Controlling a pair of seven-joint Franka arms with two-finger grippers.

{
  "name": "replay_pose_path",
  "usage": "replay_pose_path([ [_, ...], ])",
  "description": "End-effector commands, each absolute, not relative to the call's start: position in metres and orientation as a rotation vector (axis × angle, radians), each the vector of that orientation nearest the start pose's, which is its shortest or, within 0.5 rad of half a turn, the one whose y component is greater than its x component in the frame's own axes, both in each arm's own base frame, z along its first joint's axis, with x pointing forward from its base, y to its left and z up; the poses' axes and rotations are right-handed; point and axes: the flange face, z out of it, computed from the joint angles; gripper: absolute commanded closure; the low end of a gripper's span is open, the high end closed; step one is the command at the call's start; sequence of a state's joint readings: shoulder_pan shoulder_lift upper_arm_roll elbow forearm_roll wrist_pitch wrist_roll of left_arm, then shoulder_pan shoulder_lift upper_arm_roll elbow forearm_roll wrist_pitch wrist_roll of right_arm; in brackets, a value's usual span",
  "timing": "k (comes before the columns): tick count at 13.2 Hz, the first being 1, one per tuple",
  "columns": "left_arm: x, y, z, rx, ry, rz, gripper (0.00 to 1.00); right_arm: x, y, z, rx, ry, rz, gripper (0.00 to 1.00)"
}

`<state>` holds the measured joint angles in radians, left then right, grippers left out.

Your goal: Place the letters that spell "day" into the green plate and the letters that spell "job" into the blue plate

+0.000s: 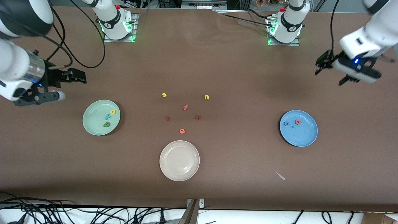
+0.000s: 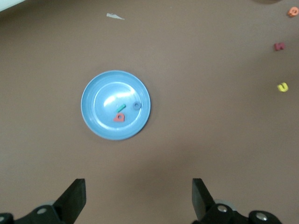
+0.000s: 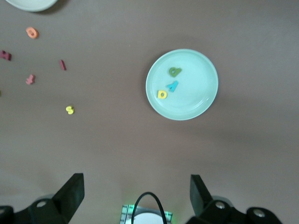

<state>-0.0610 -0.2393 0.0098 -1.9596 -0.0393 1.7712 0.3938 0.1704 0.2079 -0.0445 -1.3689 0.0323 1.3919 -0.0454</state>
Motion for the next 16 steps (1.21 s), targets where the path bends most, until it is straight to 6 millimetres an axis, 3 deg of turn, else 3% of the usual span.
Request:
replay_pose_path([
  [1,0.5,-0.045,0.628,-3.005,0.585,0.002,0.0,0.564,0.065,0.606,-3.117,-0.237,0.214,0.0],
  [3,0.501,-0.069,0.628,-3.029,0.425,0.033,0.0,0.547,0.056,0.598,-3.12,-0.214,0.21,0.0],
  [5,0.501,-0.077,0.628,-3.053,0.315,0.042,0.0,0.538,0.05,0.589,-3.121,-0.198,0.121,0.0],
  [9,0.509,-0.08,0.631,-3.085,0.306,0.054,0.0,0.541,0.045,0.589,-3.126,-0.187,0.111,0.0],
  [12,0.512,-0.077,0.632,-3.086,0.297,0.049,0.0,0.542,0.066,0.594,-3.209,-0.292,0.11,0.0],
  [14,0.515,-0.073,0.63,-3.089,0.283,0.055,0.0,0.539,0.069,0.597,-3.209,-0.297,0.11,0.0],
  [16,0.516,-0.07,0.629,-3.09,0.276,0.057,0.0,0.54,0.061,0.598,-3.209,-0.259,0.11,0.0],
])
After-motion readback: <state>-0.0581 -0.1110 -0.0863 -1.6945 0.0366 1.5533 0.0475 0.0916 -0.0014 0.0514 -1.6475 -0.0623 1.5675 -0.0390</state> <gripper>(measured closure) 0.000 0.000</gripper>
